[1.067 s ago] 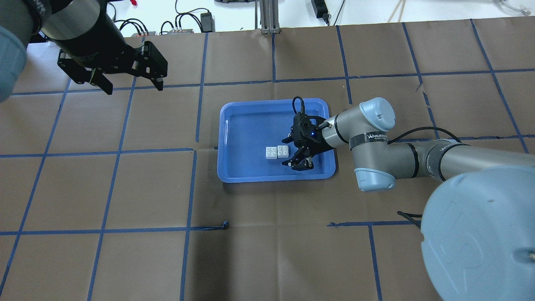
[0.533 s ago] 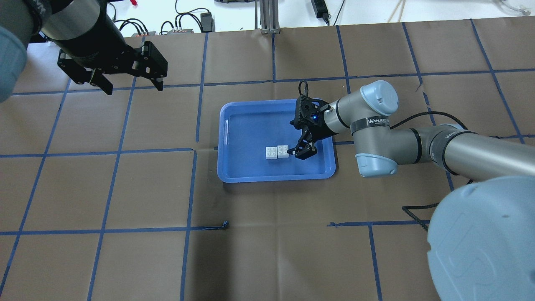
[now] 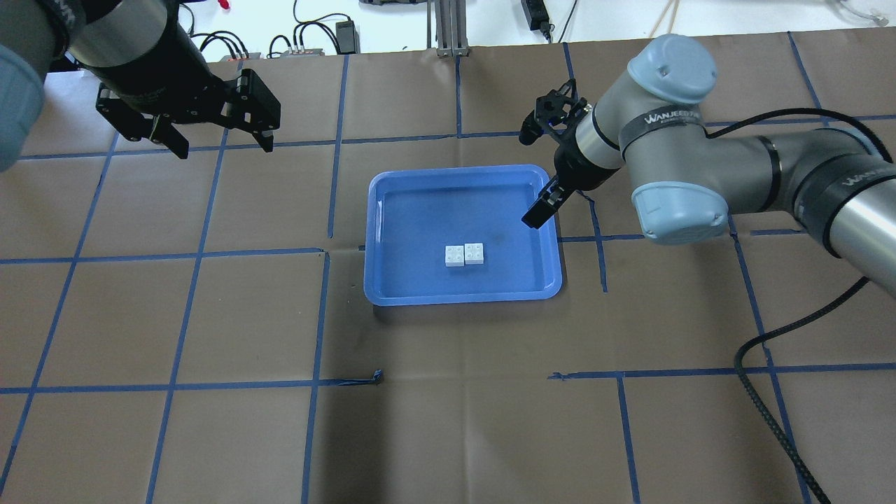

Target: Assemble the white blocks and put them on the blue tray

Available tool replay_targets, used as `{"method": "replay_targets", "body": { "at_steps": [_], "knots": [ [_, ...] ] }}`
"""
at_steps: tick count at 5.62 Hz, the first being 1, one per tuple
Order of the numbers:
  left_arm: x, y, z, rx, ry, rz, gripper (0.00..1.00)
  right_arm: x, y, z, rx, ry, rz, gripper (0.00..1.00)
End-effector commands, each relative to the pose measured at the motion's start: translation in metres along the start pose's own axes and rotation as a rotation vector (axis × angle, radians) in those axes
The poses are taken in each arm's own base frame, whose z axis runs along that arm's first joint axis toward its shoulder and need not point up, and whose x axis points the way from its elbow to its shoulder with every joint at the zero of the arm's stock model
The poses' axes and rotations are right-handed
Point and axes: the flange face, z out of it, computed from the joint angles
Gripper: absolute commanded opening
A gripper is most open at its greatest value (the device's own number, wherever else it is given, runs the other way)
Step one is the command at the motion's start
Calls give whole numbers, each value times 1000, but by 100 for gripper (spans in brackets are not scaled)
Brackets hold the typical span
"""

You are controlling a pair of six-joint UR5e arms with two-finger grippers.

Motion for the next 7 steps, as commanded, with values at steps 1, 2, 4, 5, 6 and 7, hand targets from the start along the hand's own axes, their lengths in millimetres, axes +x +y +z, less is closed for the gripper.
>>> {"method": "replay_targets", "body": {
  "at_steps": [1, 2, 4, 5, 6, 7],
  "knots": [
    [0, 0, 0, -1, 0, 0, 99, -1, 12, -65, -142, 83, 321, 100],
    [0, 1, 3, -5, -2, 0, 99, 2, 12, -124, -243, 126, 499, 100],
    [0, 0, 3, -7, -2, -1, 99, 1, 3, -224, -273, 151, 774, 100],
    [0, 1, 3, -5, -2, 0, 99, -3, 0, -232, -259, 160, 849, 100],
    [0, 1, 3, -5, -2, 0, 99, -1, 1, -220, -286, 151, 851, 100],
    [-1, 1, 3, -7, -2, -1, 99, -2, 5, -209, -297, 144, 851, 100]
  ]
}}
